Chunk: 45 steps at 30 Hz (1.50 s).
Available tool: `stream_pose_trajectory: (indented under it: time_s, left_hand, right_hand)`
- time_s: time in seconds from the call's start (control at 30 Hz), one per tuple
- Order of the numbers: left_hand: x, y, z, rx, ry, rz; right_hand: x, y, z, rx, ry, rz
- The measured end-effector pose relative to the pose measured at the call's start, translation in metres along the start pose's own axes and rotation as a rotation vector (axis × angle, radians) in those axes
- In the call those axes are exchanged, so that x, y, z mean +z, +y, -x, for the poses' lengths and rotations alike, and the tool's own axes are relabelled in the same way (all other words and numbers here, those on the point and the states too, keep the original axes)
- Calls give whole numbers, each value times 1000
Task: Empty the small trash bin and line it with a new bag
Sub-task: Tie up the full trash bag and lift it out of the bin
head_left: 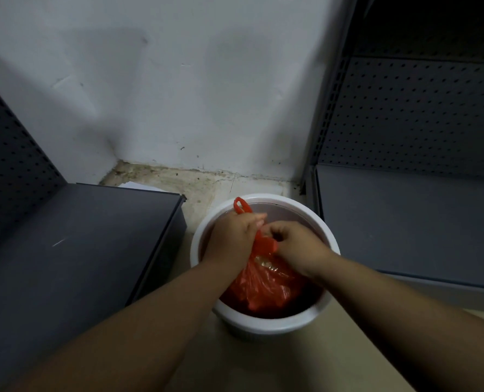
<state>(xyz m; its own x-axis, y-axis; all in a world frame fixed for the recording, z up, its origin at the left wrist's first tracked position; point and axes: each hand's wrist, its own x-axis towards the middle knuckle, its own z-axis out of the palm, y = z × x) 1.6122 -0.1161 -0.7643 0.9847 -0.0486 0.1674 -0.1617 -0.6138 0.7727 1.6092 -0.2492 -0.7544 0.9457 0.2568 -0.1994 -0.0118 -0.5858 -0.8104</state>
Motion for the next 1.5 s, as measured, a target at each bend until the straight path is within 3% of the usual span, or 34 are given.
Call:
stream_pose_trajectory:
  time_s: [0.17,0.27,0.4,0.47,0.6,0.7,0.8,0.83,0.93,1.03,1.3,1.5]
  left_hand:
    - [6,-3,4,-110,92,7]
    - [6,-5,2,-179,100,63]
    - [3,-2,2,-236,43,140]
    - [0,-1,2,-208,-12,174]
    - [-4,3,4,-145,-149,185]
    - [-3,2,3,-84,-227,87]
    - [-2,-4,-1,-91,-166,60]
    - [-2,-5,-1,-117,-129,60]
    - [-3,-12,-2,-161,-11,19]
    - [-2,-10,-4,-150,7,46]
    - [0,-9,-4,-152,42,94]
    - [-6,-14,1,283,-166,-255]
  right_hand:
    - [8,-2,-2,7,43,-90]
    - [0,-3,3,-117,106,6]
    - [-8,-11,15,-301,-13,7]
    - [-9,-15,10,-332,21,-72]
    - [-19,-18,-9,-187,247,-375]
    - [-16,-18,-15,-99,255,-598]
    - [-9,-15,-19,4,236,-848]
    - [-9,-11,-19,54,234,-777]
    - [-4,-2,-11,51,123,-109]
    - [7,-3,-8,-23,23,179]
    - [7,-3,-10,-112,205,241]
    - [2,-4,-12,-122,241,342]
